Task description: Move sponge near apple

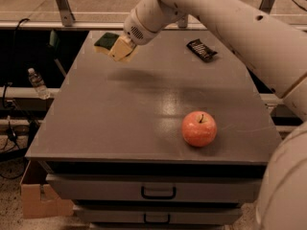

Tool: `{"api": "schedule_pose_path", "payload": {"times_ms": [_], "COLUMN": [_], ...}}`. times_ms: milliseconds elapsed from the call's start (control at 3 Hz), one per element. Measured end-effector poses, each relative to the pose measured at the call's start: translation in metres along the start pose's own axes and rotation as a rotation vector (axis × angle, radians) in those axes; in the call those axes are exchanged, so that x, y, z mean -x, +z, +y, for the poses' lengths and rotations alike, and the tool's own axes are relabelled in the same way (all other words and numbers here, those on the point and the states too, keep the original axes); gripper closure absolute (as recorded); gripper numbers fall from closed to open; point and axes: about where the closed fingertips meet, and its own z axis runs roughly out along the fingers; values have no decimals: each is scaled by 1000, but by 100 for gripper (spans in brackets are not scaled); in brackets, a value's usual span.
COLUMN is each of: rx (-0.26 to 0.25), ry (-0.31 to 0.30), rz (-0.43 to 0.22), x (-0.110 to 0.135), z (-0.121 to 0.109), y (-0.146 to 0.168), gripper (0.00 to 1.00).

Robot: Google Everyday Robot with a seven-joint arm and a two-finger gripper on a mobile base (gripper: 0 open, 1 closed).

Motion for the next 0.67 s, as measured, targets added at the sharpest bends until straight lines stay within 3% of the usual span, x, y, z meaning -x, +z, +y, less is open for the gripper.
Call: {"api": "schedule_pose_path", "payload": {"times_ms": [333, 667], "rx": [9, 3], "ry": [-5, -65], "rz": [3, 38], "x": [0, -4], "z": [-1, -14], "y": [0, -28], "gripper": [100, 100]}}
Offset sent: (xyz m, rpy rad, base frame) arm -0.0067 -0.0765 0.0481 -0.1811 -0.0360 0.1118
